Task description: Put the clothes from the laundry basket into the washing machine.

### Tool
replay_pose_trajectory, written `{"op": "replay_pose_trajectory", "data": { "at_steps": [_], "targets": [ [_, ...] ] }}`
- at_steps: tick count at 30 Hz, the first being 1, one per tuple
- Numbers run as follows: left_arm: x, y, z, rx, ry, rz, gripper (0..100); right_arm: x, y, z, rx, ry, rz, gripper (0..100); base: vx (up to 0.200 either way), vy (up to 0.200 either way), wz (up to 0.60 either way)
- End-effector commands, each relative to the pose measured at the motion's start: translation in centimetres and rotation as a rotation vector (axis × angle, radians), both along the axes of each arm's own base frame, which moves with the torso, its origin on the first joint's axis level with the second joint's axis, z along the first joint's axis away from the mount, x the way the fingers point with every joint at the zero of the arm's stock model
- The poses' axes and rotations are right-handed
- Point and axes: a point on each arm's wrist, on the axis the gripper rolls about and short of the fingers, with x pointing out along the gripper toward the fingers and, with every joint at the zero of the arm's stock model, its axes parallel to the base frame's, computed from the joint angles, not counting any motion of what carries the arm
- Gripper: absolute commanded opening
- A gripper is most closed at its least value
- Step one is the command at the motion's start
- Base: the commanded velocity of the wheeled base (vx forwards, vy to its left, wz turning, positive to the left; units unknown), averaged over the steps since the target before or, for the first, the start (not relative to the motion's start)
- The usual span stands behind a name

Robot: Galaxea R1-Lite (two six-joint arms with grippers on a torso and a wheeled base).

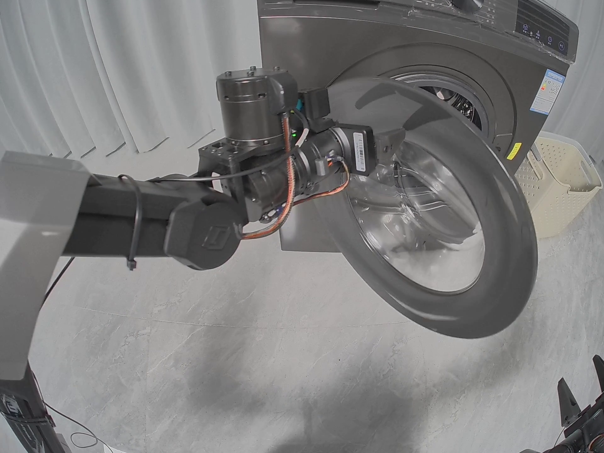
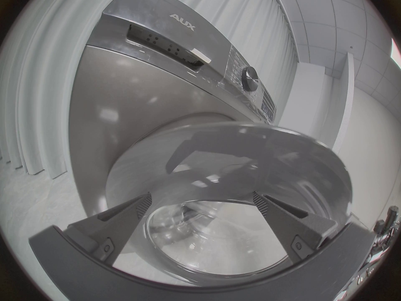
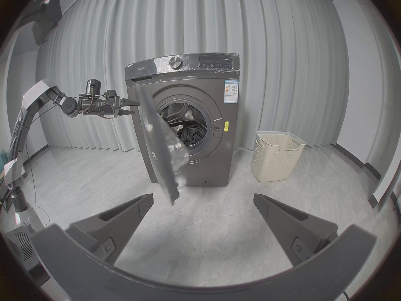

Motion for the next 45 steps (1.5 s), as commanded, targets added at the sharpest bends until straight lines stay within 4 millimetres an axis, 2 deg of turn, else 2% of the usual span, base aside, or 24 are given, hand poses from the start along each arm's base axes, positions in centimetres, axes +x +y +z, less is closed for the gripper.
{"op": "replay_pose_trajectory", "data": {
  "at_steps": [1,7,12,15,16,17,19,20,21,22,23,27,30,33,36,37,38,43,45],
  "targets": [
    [3.2,-2.6,-2.2,-0.036,0.044,0.043,100,0.0,0.0,-0.5,0.000,0.003,0.001,100,0.000,0.000,0.00],
    [5.2,-4.6,-2.1,-0.120,0.052,0.092,100,0.0,0.0,-0.5,0.000,0.001,-0.001,100,0.000,0.000,0.00],
    [4.3,-5.0,-1.3,-0.148,0.073,0.094,100,0.0,0.0,-0.5,0.003,0.003,-0.001,100,0.000,0.000,0.00],
    [3.2,-4.3,-0.4,-0.154,0.085,0.119,100,0.0,0.0,-0.5,0.003,0.003,-0.001,100,0.000,0.000,0.00],
    [1.9,-3.6,0.0,-0.140,0.100,0.116,100,0.0,0.0,-0.5,0.003,0.003,-0.001,100,0.000,0.000,0.00],
    [1.9,-3.6,0.0,-0.140,0.100,0.116,100,0.0,0.0,-0.5,0.003,0.003,-0.001,100,0.000,0.000,0.00],
    [-1.6,-1.5,0.7,-0.099,0.141,0.098,100,0.0,0.0,-0.5,0.003,0.003,-0.002,100,0.000,0.000,0.00],
    [-2.0,-1.2,0.8,-0.096,0.143,0.096,100,0.0,0.0,-0.5,0.004,0.003,-0.002,100,0.000,0.000,0.00],
    [-4.8,0.3,0.9,-0.059,0.172,0.076,100,0.0,0.0,-0.5,0.004,0.003,-0.002,100,0.000,0.000,0.00],
    [-6.7,1.5,1.0,-0.043,0.186,0.062,100,0.0,0.0,-0.5,0.004,0.003,-0.004,100,0.000,0.000,0.00],
    [-7.7,2.4,1.1,-0.034,0.191,0.057,100,0.0,0.0,-0.5,0.004,0.003,-0.004,100,0.000,0.000,0.00],
    [-14.4,8.9,0.1,0.028,0.216,0.042,100,0.0,0.0,-0.5,0.001,0.003,-0.004,100,0.000,0.000,0.00],
    [-18.1,13.4,-1.0,0.059,0.209,0.020,100,0.0,0.0,-0.5,-0.002,0.001,-0.005,100,0.000,0.000,0.00],
    [-21.7,18.6,-3.4,0.074,0.193,0.057,100,0.0,0.0,-0.5,-0.002,0.001,-0.005,100,0.000,0.000,0.00],
    [-24.9,22.3,-6.0,0.087,0.145,0.118,100,0.0,0.0,-0.5,0.000,0.000,-0.004,100,0.000,0.000,0.00],
    [-25.5,23.0,-6.5,0.088,0.130,0.133,100,0.0,0.0,-0.5,-0.002,0.000,-0.004,100,0.000,0.000,0.00],
    [-26.8,24.5,-8.0,0.101,0.100,0.192,100,0.0,0.0,-0.5,-0.002,0.001,-0.004,100,0.000,0.000,0.00],
    [-30.3,27.3,-13.3,0.170,0.024,0.360,100,0.0,0.0,-0.5,-0.002,0.000,-0.004,100,0.000,0.000,0.00],
    [-31.2,27.7,-15.3,0.197,0.030,0.390,100,0.0,0.0,-0.5,-0.002,0.000,-0.004,100,0.000,0.000,0.00]
  ]
}}
